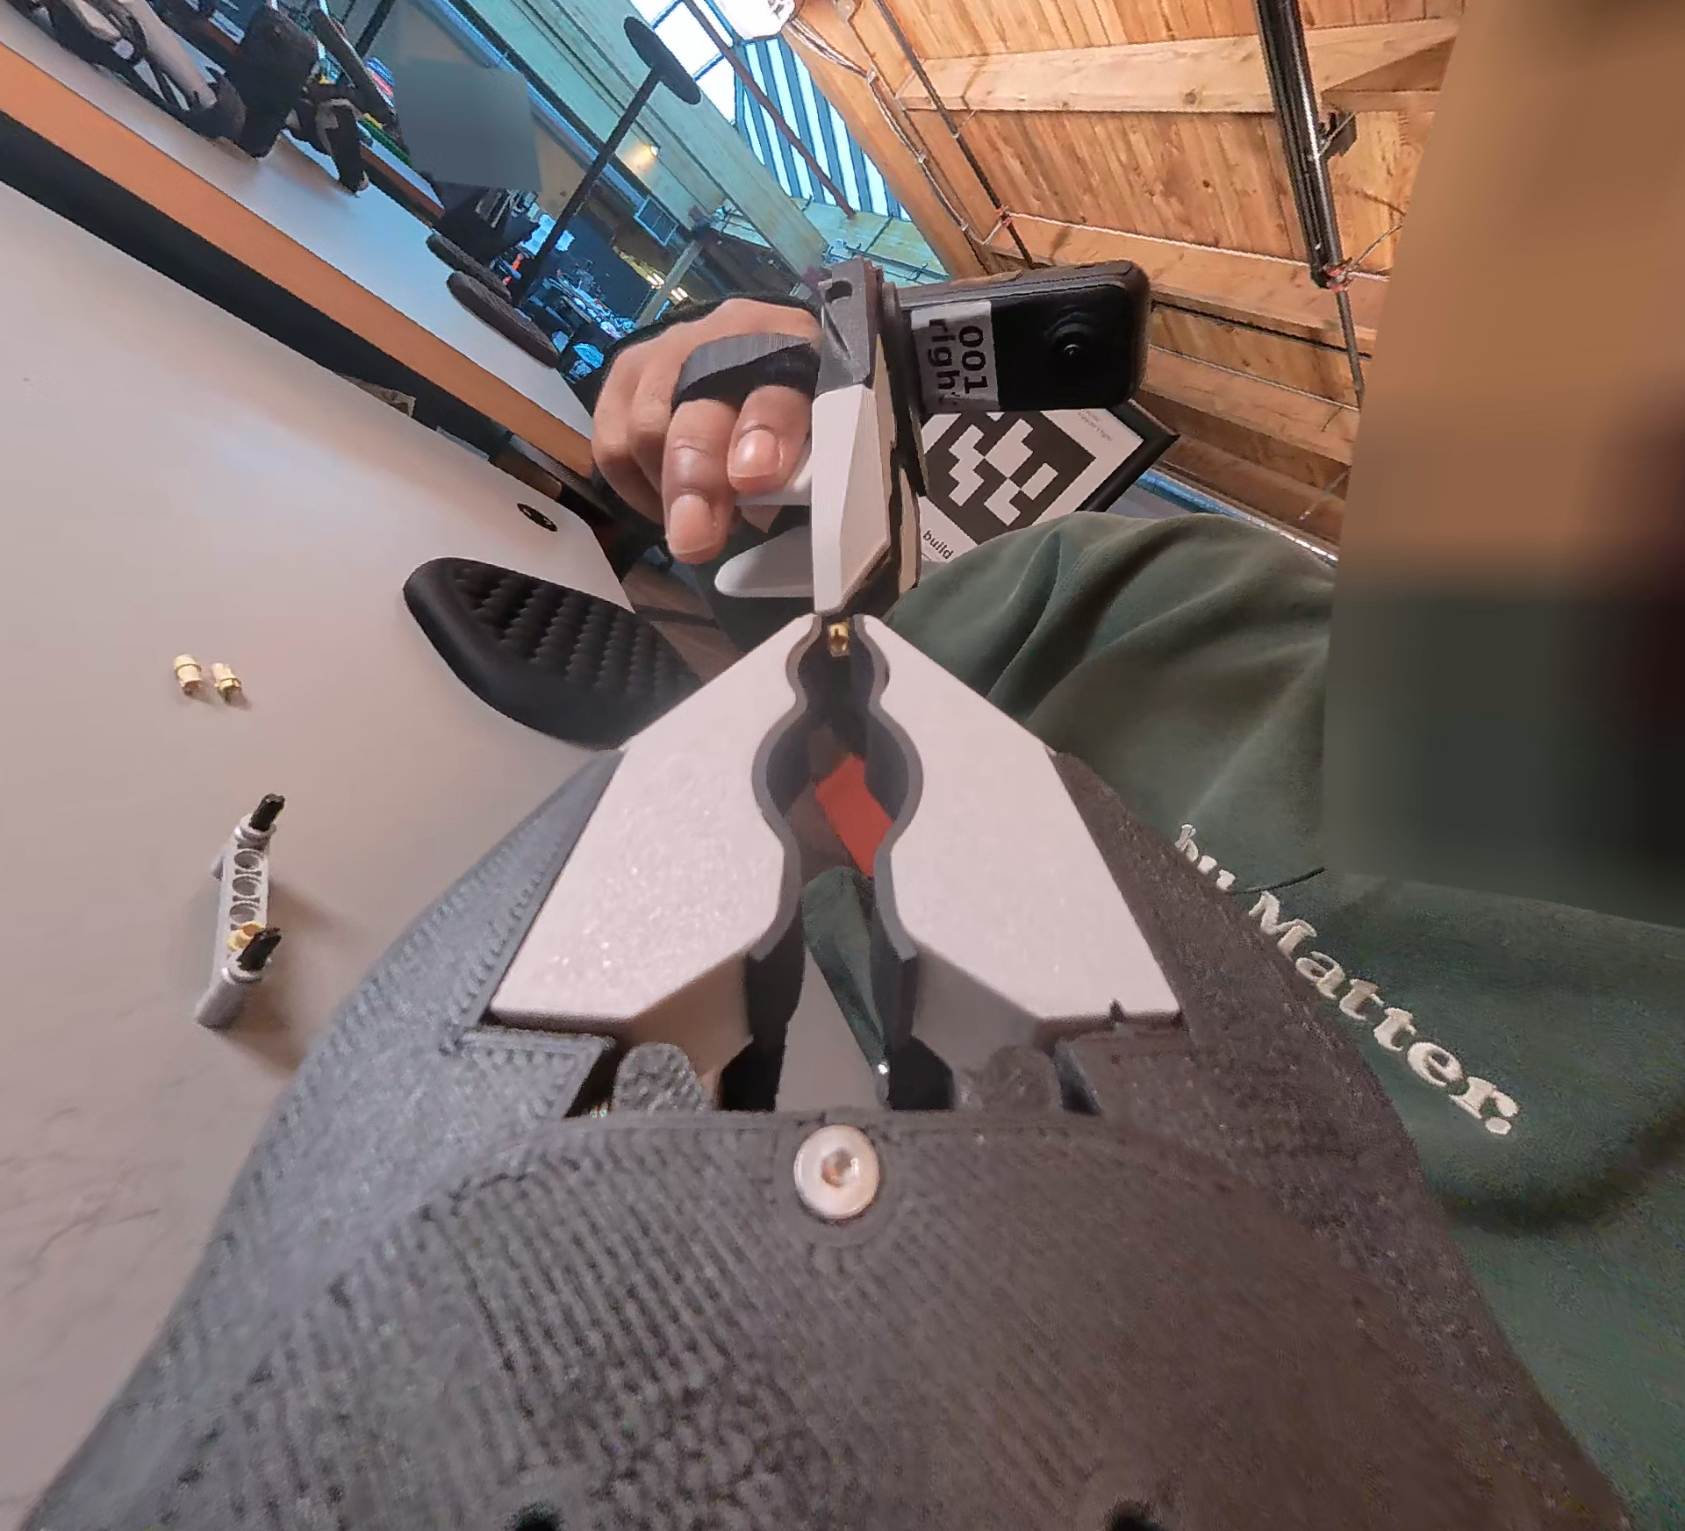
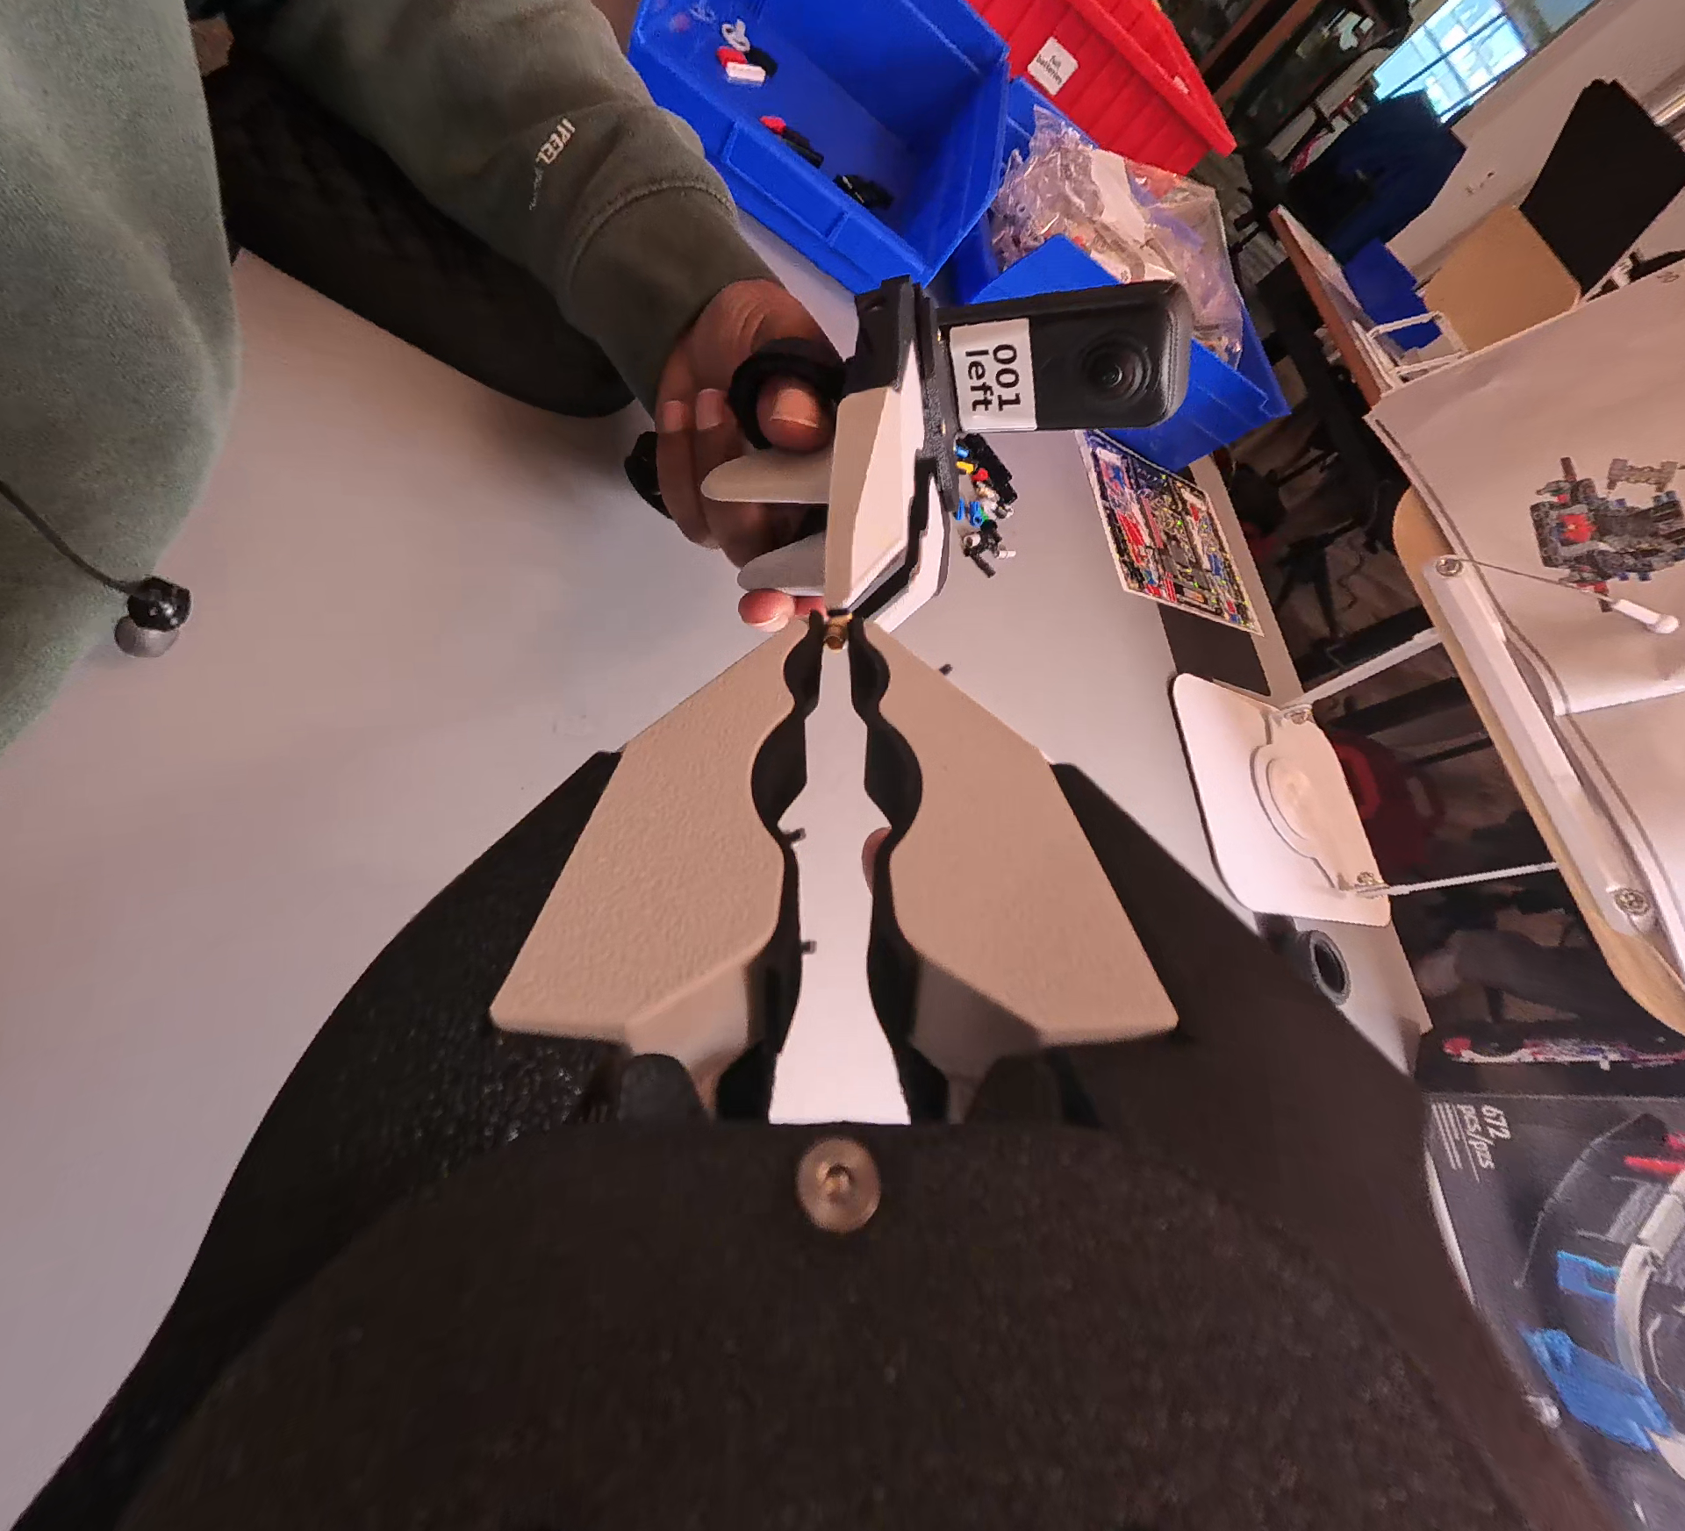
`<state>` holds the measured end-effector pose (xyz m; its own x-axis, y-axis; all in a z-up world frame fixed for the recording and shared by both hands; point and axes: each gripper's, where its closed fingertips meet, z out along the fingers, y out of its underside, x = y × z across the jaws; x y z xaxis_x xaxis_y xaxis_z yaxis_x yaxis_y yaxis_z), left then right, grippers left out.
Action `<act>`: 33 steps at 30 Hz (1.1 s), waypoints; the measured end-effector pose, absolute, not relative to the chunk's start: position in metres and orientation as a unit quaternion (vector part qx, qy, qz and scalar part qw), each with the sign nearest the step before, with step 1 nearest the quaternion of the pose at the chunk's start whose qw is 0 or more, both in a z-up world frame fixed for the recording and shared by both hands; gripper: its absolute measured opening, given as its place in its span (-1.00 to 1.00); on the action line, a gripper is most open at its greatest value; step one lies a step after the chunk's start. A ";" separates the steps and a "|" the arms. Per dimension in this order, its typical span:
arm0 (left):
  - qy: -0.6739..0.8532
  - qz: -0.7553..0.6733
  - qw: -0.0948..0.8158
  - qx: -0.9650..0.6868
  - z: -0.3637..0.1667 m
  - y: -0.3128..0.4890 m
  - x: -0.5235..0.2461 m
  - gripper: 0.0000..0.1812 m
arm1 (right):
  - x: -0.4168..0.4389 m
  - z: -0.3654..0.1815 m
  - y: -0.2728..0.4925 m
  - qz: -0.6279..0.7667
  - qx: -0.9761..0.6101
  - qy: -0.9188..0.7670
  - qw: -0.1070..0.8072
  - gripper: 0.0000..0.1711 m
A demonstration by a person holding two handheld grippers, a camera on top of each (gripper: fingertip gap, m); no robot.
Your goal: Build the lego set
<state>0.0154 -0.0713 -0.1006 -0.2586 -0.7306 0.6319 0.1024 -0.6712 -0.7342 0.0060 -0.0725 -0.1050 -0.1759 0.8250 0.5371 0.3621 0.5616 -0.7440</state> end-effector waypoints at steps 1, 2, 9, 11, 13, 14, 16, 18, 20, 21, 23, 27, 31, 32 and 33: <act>0.288 -0.742 0.281 -0.536 -0.099 -0.071 0.015 -0.97 | 0.005 -0.103 -0.073 0.236 -0.404 -0.727 0.503 -0.96; 0.284 -0.746 0.279 -0.534 -0.098 -0.071 0.014 -0.97 | 0.005 -0.102 -0.072 0.238 -0.402 -0.723 0.509 -0.96; 0.282 -0.734 0.286 -0.548 -0.102 -0.067 0.015 -0.96 | 0.006 -0.106 -0.069 0.247 -0.425 -0.719 0.491 -0.96; 0.306 -0.680 0.326 -0.581 -0.113 -0.054 0.012 -0.84 | 0.009 -0.116 -0.059 0.231 -0.448 -0.731 0.460 -0.96; 0.357 -0.572 0.374 -0.637 -0.139 -0.036 0.004 -0.78 | 0.014 -0.135 -0.046 0.203 -0.474 -0.756 0.404 -0.96; 0.387 -0.505 0.390 -0.665 -0.156 -0.026 0.000 -0.78 | 0.016 -0.147 -0.039 0.189 -0.484 -0.769 0.372 -0.96; 0.440 -0.390 0.397 -0.705 -0.188 -0.016 -0.007 -0.78 | 0.020 -0.170 -0.029 0.168 -0.500 -0.794 0.303 -0.96; 0.474 -0.329 0.376 -0.725 -0.214 -0.015 -0.005 -0.78 | 0.021 -0.190 -0.019 0.150 -0.509 -0.810 0.250 -0.96; 0.500 -0.280 0.362 -0.735 -0.232 -0.015 -0.002 -0.78 | 0.020 -0.203 -0.013 0.138 -0.510 -0.821 0.215 -0.96; 0.509 -0.263 0.361 -0.736 -0.237 -0.014 0.000 -0.79 | 0.020 -0.208 -0.012 0.137 -0.511 -0.826 0.197 -0.96; 0.518 -0.255 0.362 -0.732 -0.238 -0.014 0.004 -0.80 | 0.019 -0.215 -0.012 0.133 -0.508 -0.833 0.175 -0.96; 0.522 -0.259 0.362 -0.728 -0.237 -0.013 0.010 -0.84 | 0.017 -0.227 -0.011 0.125 -0.507 -0.838 0.156 -0.96; 0.527 -0.255 0.362 -0.725 -0.238 -0.012 0.013 -0.93 | 0.019 -0.233 -0.009 0.116 -0.510 -0.840 0.144 -0.96; 0.529 -0.254 0.362 -0.725 -0.239 -0.012 0.013 -0.93 | 0.019 -0.234 -0.009 0.114 -0.511 -0.841 0.139 -0.96; 0.530 -0.252 0.362 -0.724 -0.239 -0.012 0.014 -0.93 | 0.019 -0.233 -0.009 0.115 -0.511 -0.841 0.137 -0.96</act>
<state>0.0140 -0.0122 -0.2387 0.3117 -0.9500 -0.0182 -0.5844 -0.1766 -0.7920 0.0190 -0.0085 -0.2334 -0.4403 0.8906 0.1139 0.8277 0.4518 -0.3329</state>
